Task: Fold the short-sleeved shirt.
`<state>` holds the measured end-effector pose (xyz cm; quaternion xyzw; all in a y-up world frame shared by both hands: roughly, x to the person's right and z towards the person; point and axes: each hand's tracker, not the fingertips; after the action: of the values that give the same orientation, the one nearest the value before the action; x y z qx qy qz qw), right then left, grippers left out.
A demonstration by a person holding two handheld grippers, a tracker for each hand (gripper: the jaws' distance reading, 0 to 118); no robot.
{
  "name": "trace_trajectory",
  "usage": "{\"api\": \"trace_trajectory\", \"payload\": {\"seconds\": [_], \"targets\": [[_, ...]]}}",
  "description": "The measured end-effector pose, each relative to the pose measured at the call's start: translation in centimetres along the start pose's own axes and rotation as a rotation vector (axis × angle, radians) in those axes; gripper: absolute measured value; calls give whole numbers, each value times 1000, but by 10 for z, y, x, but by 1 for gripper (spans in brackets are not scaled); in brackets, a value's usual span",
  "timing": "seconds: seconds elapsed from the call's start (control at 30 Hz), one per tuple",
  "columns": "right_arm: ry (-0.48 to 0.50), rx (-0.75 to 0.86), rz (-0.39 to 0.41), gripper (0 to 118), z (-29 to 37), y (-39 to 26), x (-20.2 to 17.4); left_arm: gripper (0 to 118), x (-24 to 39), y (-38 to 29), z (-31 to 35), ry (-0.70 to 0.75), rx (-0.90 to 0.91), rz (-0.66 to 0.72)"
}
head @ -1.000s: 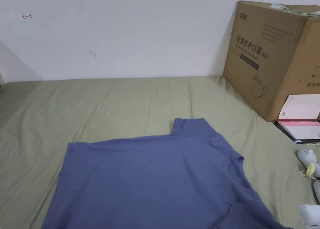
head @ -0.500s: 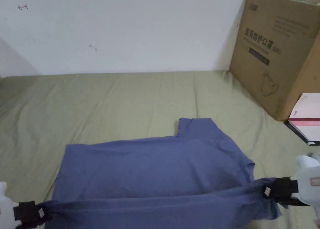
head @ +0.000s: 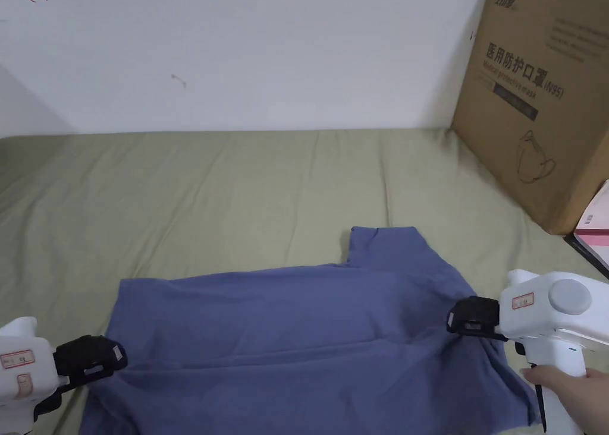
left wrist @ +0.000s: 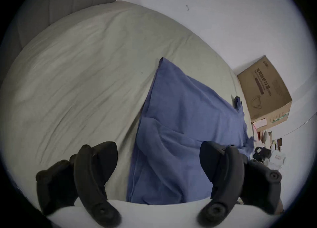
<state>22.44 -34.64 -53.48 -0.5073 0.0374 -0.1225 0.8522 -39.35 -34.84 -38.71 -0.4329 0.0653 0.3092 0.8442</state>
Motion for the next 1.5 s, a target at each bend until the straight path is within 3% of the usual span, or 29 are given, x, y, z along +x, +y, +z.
{"api": "trace_trajectory", "payload": {"seconds": [0.17,0.33,0.4,0.43,0.47,0.5,0.53,0.63,0.7,0.73,0.87,0.9,0.93,1.0,1.03,1.17,1.23,1.3,1.37,1.43,1.5], "targets": [[11,91,36,111,39,-19,6,103,11,-14,31,-37,82,-68],[60,234,165,111,109,-63,-5,102,39,-49,87,18,240,-233],[94,235,169,107,128,-84,-4,94,47,-68,109,79,274,-264],[158,240,156,95,137,-96,-3,71,46,-77,118,65,288,-274],[226,253,136,72,150,-111,-12,42,46,-84,125,35,288,-279],[280,275,102,35,157,-123,-11,13,47,-91,131,16,280,-290],[313,276,70,1,161,-132,-10,1,47,-97,134,7,256,-303],[325,307,-9,0,167,-148,-13,0,34,-108,135,18,224,-312],[446,297,-52,0,166,-150,-9,0,32,-111,134,14,214,-311],[449,299,-70,0,165,-150,-10,0,30,-109,132,46,199,-321],[481,301,-84,0,168,-144,-12,0,23,-90,107,93,141,-310],[481,304,-83,0,169,-142,-12,0,19,-83,94,112,115,-318],[478,300,-79,0,169,-138,-13,15,14,-78,81,120,86,-321],[472,291,-82,0,169,-137,-15,74,9,-73,57,161,23,-331],[473,289,-85,0,169,-137,-12,97,5,-70,43,181,-9,-332],[457,274,-71,0,167,-141,-12,100,-6,-69,-1,293,-84,-306],[437,269,-63,0,165,-142,-11,102,-13,-67,-18,267,-106,-278],[410,273,-68,0,162,-142,-7,117,-20,-68,-33,236,-132,-233],[389,291,-84,0,160,-140,-3,118,-13,-69,-45,218,-134,-251],[490,285,-187,0,153,-137,10,118,-2,-70,-52,297,-131,-292],[610,172,-314,0,139,-133,21,118,3,-75,-43,314,-129,-292]]}}
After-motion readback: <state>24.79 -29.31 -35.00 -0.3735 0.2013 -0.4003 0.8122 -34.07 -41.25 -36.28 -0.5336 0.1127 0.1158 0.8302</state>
